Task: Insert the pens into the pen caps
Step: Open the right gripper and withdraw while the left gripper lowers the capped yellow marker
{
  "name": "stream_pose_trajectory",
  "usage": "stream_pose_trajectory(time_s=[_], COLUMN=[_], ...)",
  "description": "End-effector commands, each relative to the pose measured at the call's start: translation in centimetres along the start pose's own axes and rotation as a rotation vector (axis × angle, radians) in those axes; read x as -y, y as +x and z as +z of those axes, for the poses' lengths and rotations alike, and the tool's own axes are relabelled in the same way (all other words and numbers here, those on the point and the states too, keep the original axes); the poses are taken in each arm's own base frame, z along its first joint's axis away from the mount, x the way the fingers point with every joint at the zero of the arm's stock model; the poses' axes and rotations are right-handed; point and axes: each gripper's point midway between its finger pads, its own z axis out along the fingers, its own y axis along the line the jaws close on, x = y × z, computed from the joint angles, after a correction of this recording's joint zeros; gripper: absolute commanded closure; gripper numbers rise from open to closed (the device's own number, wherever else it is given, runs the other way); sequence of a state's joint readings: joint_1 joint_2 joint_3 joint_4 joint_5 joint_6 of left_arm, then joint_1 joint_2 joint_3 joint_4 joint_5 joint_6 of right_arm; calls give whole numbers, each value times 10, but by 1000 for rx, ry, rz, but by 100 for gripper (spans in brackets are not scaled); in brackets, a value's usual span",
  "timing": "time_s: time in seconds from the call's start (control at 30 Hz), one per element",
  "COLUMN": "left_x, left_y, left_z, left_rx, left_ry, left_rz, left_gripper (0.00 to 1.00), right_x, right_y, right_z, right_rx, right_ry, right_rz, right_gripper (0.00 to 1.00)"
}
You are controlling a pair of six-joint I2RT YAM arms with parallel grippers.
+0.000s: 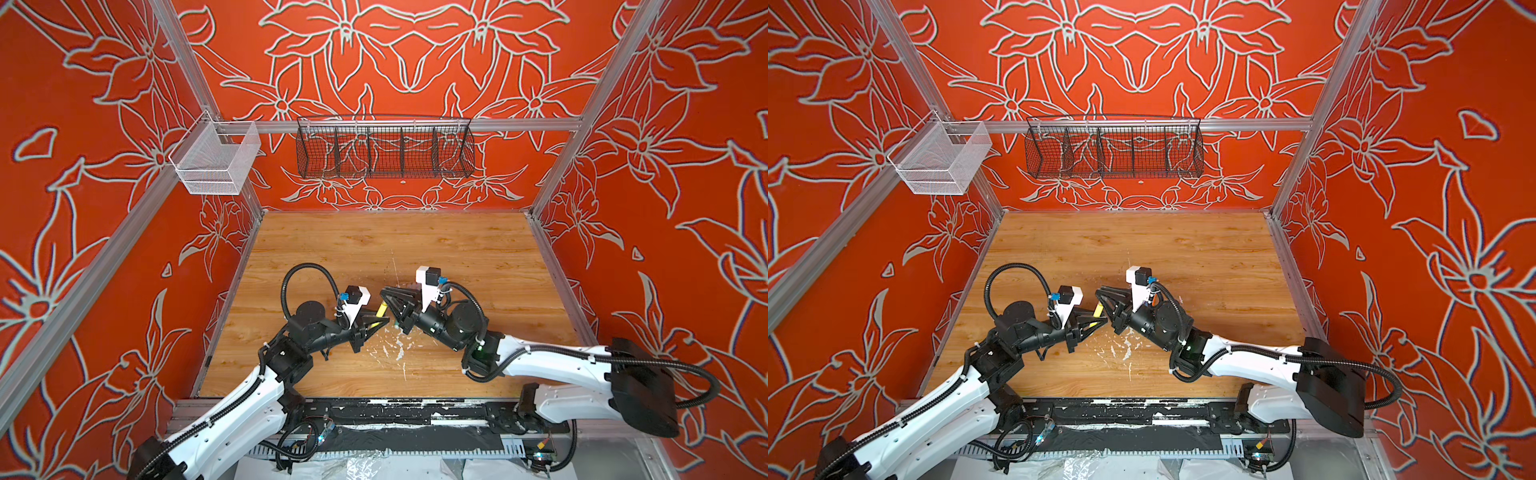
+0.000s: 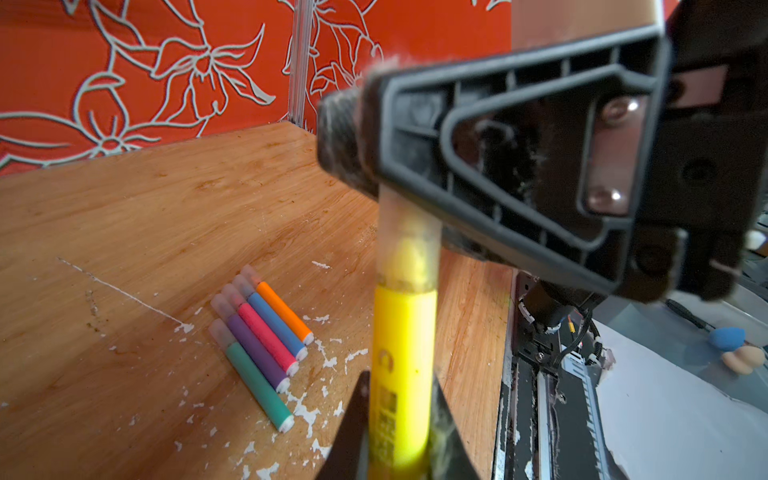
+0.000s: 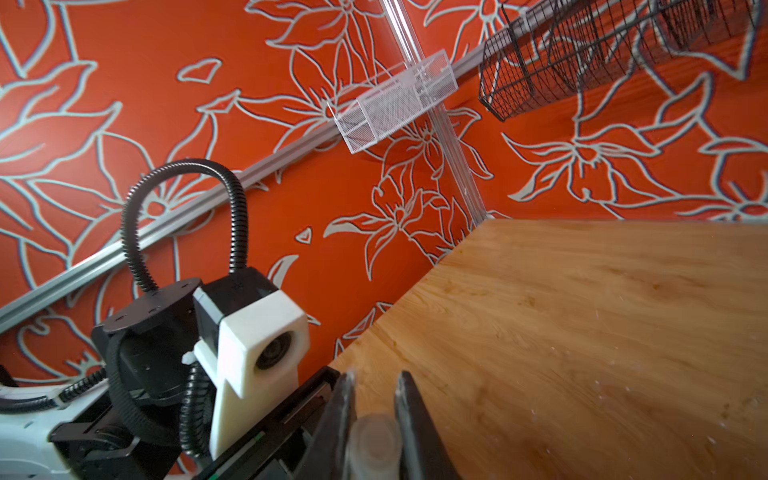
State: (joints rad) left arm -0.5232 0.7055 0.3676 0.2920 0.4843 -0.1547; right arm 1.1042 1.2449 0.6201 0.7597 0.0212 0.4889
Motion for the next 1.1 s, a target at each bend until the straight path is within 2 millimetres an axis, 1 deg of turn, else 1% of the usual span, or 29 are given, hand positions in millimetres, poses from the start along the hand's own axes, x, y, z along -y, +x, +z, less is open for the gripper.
stream_pose_trajectory(time_s=[0.0,0.07,0.17,0.27,0.37,0.5,0.6,0.7,0.73,0.83,0.87,0.97,1.07], left_x=[-28,-35,-44,-55,-66,-75,-80,-83,-85,-91,-93,-97,-97], left_y=[-56,-28,10,45,67,82,91,97,106,117,122,133,137], left_z=[-14,-8,-3,-1,-2,-1,4,12,16,26,30,40,53], left_rx=[274,220,148,69,11,-62,-122,-169,-207,-266,-284,-326,-355], left_ry=[-160,-180,-223,-283,-350,-408,-437,-453,-467,-504,-514,-530,-526], left_rz=[-33,-74,-126,-180,-226,-281,-321,-369,-391,-435,-447,-482,-490], left_gripper=[100,100,100,100,100,100,100,100,100,100,100,100,100], right_x=[8,9,10,18,30,48,65,87,92,108,111,112,120], right_y=[70,59,45,35,28,19,13,4,2,-4,-6,-10,-14], right_z=[-15,-17,-21,-29,-39,-58,-74,-97,-102,-122,-126,-132,-143], right_rx=[-297,-284,-263,-243,-215,-166,-131,-95,-88,-74,-75,-78,-75], right_ry=[49,77,106,162,231,328,426,561,592,724,750,770,844], right_rz=[-82,-109,-142,-167,-179,-179,-168,-157,-160,-141,-144,-150,-156], right_gripper=[67,57,46,39,32,29,28,25,24,21,19,13,11])
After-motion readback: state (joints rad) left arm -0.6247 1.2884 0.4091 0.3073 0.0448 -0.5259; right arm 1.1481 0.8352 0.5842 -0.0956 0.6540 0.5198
